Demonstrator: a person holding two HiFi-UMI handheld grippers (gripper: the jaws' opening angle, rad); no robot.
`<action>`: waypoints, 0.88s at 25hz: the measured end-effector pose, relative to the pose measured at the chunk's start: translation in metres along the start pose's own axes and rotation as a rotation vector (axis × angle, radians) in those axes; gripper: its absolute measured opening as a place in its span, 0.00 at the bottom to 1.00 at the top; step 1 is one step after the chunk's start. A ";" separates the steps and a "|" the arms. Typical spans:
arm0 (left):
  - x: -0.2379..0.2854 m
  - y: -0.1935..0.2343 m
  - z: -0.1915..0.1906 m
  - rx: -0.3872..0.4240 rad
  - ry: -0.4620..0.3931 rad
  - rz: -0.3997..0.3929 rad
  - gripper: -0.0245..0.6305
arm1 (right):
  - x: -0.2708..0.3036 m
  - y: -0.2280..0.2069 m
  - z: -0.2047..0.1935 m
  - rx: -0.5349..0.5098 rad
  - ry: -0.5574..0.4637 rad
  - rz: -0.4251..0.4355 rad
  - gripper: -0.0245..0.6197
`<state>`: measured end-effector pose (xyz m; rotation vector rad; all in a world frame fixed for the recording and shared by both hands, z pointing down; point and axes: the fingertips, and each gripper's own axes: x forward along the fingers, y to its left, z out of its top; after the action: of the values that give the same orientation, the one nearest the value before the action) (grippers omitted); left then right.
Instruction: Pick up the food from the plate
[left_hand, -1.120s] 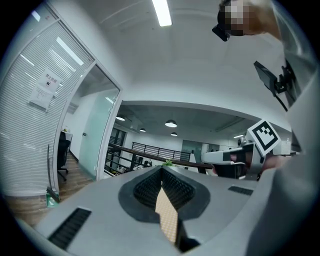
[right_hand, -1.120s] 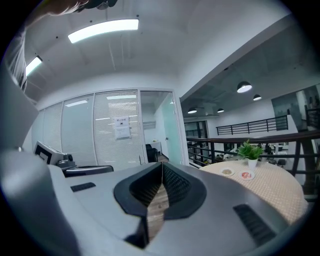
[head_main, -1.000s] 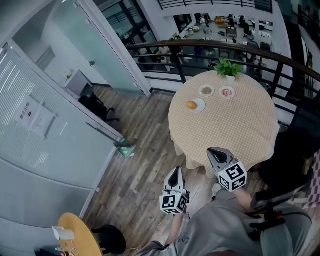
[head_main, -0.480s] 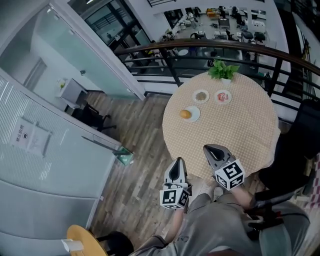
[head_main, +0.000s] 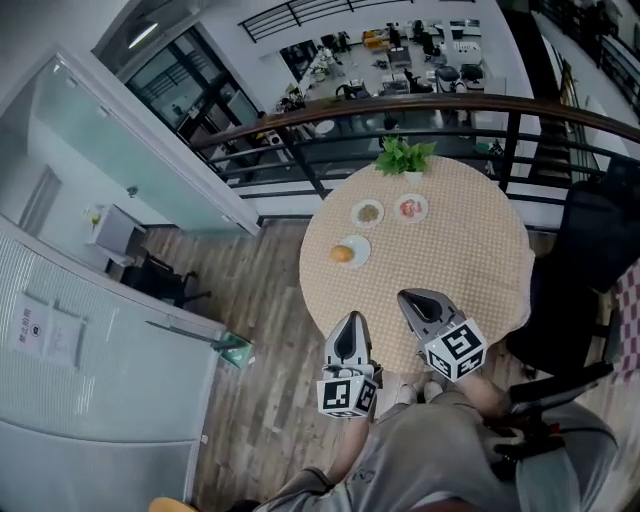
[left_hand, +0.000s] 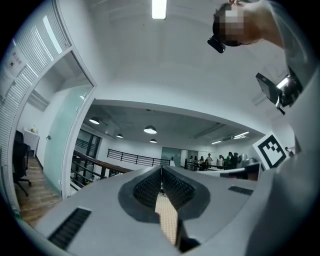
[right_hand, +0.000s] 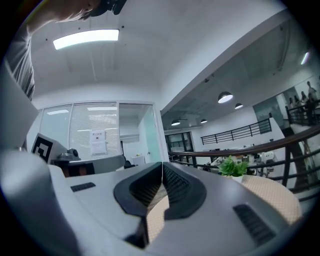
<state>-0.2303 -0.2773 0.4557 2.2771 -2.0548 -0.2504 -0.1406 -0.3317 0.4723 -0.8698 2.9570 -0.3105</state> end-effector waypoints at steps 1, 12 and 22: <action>0.000 -0.003 0.005 -0.001 -0.006 -0.013 0.05 | -0.004 -0.003 0.004 -0.006 -0.005 -0.023 0.06; -0.020 0.008 0.012 0.004 -0.045 -0.043 0.05 | -0.019 0.002 -0.004 -0.008 -0.007 -0.111 0.06; -0.025 0.034 0.003 0.025 -0.012 0.021 0.85 | -0.014 0.012 -0.019 -0.012 0.025 -0.111 0.06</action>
<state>-0.2669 -0.2558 0.4598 2.2727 -2.0978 -0.2396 -0.1369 -0.3108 0.4882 -1.0417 2.9417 -0.3099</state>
